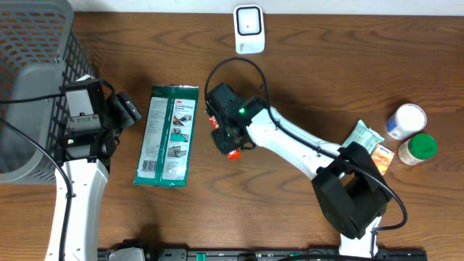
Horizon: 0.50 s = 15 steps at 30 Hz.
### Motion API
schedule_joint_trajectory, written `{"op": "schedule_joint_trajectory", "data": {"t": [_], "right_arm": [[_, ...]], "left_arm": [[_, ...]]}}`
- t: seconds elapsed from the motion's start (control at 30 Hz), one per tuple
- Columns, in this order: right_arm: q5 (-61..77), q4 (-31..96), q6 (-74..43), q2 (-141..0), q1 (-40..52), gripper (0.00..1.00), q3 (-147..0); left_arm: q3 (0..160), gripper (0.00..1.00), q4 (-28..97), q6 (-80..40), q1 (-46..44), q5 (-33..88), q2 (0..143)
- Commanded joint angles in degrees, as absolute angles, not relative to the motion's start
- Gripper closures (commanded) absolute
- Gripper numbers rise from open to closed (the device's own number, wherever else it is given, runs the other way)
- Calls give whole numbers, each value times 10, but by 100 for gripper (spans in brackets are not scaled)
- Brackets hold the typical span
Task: Scan the item barcode
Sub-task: 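Lift the Nescafé stick with the right gripper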
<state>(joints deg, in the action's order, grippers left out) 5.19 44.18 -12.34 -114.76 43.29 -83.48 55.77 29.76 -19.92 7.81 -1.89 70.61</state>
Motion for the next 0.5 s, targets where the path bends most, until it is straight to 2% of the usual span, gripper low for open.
{"op": "schedule_joint_trajectory", "data": {"t": [0.0, 0.33, 0.47], "right_arm": [[32, 416, -121, -1137, 437, 58, -795], [30, 287, -138, -1137, 444, 66, -707], [29, 276, -148, -1137, 444, 67, -692]], "left_arm": [[572, 12, 298, -203, 80, -26, 701], [572, 12, 298, -203, 80, -26, 701], [572, 12, 298, -203, 80, -26, 701]]}}
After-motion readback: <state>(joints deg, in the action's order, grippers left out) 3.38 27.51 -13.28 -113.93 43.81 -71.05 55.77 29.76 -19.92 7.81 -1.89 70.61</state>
